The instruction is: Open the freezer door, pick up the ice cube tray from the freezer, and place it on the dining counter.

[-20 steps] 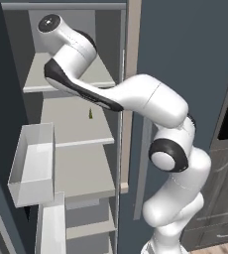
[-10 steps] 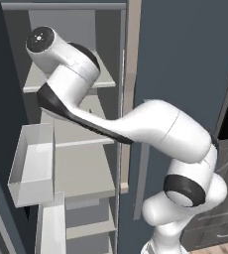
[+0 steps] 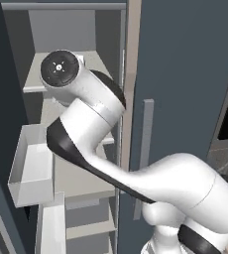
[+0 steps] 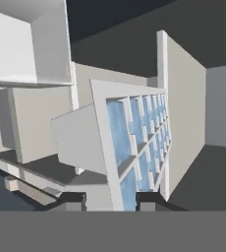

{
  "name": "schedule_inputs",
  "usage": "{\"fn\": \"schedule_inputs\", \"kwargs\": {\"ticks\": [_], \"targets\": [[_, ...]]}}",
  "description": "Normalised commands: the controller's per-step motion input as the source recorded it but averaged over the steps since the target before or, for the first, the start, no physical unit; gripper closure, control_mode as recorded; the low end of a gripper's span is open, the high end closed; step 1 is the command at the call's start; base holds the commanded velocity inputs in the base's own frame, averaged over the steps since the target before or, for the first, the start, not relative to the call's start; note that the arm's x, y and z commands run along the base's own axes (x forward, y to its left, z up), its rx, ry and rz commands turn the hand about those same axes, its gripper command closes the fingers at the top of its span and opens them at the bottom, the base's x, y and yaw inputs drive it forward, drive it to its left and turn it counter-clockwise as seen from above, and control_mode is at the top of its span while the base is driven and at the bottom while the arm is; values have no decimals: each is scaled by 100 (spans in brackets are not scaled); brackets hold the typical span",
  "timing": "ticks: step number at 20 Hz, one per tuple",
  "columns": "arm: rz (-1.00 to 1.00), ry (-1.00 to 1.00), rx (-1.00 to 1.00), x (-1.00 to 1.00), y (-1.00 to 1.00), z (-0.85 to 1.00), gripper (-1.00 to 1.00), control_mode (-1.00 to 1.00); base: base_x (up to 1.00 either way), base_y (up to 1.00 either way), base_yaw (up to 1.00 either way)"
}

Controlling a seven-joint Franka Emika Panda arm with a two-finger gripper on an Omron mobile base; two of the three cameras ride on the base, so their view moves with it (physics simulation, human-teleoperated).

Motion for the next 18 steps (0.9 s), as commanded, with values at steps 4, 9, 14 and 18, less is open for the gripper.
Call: {"fn": "schedule_inputs", "kwargs": {"ticks": [4,9,14,18], "targets": [[7,-4,1,-100,-63,0,100,-100,0,0,0],[7,-3,2,-100,-58,0,100,-100,0,0,0],[7,-9,0,-100,-52,15,100,-100,0,0,0],[5,-12,0,-100,-49,40,100,-100,0,0,0]]}}
